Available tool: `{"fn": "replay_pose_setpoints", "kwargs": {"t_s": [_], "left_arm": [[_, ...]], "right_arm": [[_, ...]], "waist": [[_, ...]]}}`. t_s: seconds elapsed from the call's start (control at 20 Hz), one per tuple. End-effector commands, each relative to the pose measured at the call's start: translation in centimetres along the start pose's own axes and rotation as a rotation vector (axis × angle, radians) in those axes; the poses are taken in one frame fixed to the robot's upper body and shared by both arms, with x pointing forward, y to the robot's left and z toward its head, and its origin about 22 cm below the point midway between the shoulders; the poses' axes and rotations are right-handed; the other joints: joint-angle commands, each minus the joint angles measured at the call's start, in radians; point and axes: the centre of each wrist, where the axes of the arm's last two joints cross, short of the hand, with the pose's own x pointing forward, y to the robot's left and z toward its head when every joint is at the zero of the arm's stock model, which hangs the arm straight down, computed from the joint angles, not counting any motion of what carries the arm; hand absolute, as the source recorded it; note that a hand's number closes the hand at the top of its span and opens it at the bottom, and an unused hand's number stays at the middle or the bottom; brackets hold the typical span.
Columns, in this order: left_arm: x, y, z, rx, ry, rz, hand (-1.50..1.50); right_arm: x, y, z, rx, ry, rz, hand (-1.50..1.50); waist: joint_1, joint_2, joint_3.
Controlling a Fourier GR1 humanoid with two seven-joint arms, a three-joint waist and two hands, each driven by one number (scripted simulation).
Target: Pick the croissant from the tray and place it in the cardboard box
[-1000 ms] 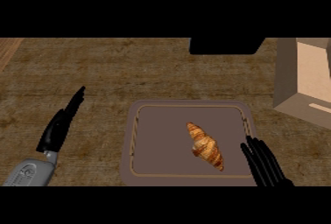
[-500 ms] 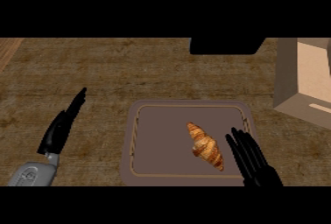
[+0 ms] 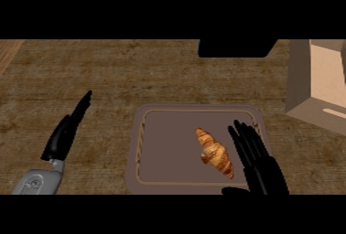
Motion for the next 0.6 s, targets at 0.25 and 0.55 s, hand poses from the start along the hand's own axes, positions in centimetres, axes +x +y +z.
{"fn": "replay_pose_setpoints", "kwargs": {"t_s": [0.25,0.55], "left_arm": [[0.0,-0.8,-0.7,-0.009,0.011,0.01,0.0],[-0.8,-0.4,0.3,-0.024,0.001,0.027,0.0]], "right_arm": [[1.3,2.1,-2.2,0.064,-0.002,-0.018,-1.5],[1.6,2.5,-1.7,0.064,-0.014,-0.039,-1.5]], "waist": [[0.0,0.003,0.002],[0.0,0.002,0.002]]}}
